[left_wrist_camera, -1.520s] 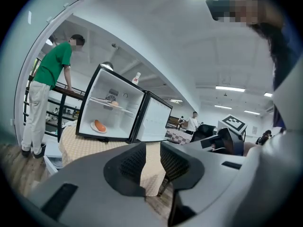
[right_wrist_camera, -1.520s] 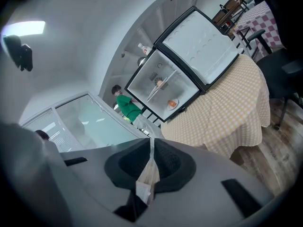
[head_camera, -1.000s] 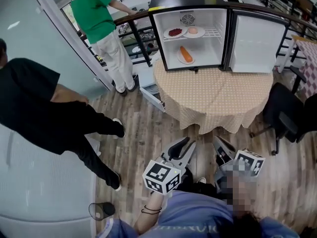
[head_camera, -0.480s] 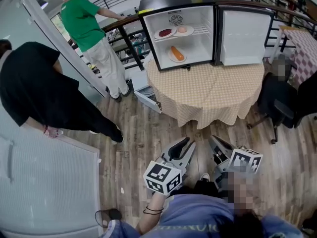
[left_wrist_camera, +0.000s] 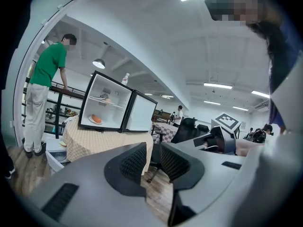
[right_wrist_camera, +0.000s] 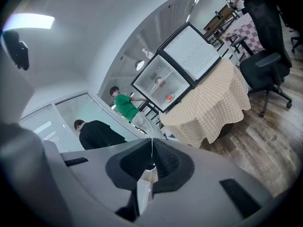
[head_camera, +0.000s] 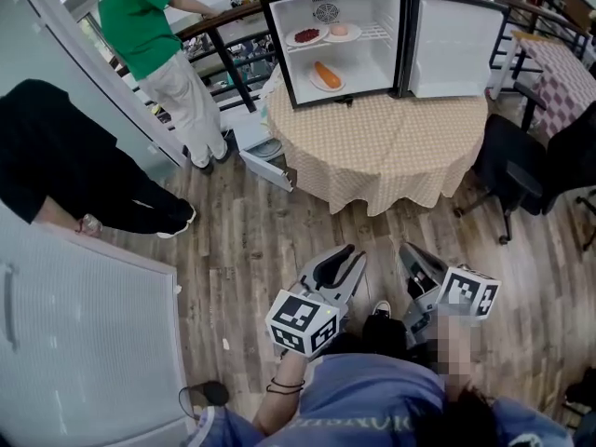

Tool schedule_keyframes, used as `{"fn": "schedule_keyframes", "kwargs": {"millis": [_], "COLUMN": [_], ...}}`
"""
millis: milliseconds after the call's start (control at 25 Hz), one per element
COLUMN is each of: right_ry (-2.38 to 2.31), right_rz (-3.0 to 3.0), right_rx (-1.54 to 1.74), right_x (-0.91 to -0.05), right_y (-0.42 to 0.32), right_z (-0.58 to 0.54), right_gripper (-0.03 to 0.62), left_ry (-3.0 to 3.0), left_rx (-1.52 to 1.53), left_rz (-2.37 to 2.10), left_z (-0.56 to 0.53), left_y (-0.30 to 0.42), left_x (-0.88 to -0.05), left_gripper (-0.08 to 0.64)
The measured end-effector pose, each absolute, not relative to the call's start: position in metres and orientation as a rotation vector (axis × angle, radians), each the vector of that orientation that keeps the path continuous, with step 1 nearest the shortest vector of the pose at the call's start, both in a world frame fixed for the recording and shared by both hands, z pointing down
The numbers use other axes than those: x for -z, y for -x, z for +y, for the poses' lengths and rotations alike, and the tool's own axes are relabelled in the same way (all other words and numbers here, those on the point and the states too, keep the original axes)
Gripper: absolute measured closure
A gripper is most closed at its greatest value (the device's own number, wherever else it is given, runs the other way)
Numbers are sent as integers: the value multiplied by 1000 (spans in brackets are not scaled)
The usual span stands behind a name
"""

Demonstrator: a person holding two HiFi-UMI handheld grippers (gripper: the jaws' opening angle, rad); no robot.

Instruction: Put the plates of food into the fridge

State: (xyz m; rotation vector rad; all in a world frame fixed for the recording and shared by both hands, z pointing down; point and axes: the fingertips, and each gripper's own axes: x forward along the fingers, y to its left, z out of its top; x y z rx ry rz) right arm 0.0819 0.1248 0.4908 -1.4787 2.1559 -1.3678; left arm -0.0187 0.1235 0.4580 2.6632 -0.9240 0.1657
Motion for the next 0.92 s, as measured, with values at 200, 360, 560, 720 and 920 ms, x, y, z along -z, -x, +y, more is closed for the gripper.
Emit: {"fn": "schedule_keyframes", "kwargs": {"millis": [200, 360, 560, 720, 920], "right_ry": [1530, 1597, 1645, 1678, 1712], "right_rz": [2118, 2065, 2024, 1996, 1961], "right_rx": [1318, 1302, 1281, 1268, 1234], "right_x": [-487, -492, -497, -496, -496], "right_y": [-85, -87, -94, -96, -105], "right_z": [145, 164, 185, 196, 198], "right_gripper": [571, 572, 572, 572, 572], "left_ry": [-2698, -2702, -2706, -2707, -2704], "left_rx": [-151, -156, -156, -150, -152], "left_rz": [-865, -849, -846, -848, -844], "left_z": [142, 159, 175, 182, 182], "left_y": [21, 37, 50, 59, 64], "left_x": [-455, -461, -465, -464, -470], "left_gripper": [462, 462, 462, 462, 462]}}
